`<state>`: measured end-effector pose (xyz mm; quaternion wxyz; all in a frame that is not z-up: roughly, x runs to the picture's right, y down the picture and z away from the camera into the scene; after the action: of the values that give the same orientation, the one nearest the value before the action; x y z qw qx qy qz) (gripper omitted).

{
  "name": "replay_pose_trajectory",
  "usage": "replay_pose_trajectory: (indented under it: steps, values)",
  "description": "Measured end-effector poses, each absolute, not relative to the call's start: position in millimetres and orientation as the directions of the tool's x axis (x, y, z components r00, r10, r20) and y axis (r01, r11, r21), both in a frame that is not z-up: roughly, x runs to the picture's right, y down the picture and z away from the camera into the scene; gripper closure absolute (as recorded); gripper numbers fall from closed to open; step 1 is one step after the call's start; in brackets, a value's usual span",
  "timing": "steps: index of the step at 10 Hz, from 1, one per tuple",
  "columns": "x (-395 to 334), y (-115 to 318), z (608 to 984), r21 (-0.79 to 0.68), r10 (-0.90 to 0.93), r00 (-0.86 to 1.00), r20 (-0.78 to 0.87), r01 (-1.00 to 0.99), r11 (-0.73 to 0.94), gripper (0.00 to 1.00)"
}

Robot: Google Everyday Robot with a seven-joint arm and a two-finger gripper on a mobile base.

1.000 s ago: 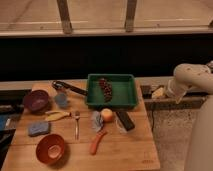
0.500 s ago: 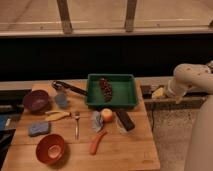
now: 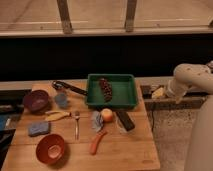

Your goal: Wipe tray with sponge

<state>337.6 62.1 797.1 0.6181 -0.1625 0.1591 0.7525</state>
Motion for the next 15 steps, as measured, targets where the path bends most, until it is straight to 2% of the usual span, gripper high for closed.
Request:
replay_pose_trajectory:
  steps: [3,5,10,15]
  values:
    - [337,62,795,0.038,0.884,-0.169,-0.436,-0.985,-0.170,0.25]
    - [322,57,794,0.025,0.898,-0.086,-0.432,-0.996,-0.084,0.25]
    - [194,62,785,-0.158,0.847,0.342,-0.407,-0.940,0.303,0.25]
    - [54,107,742,-0.331,0.691,0.664,-0.286,-0.745,0.579,0.25]
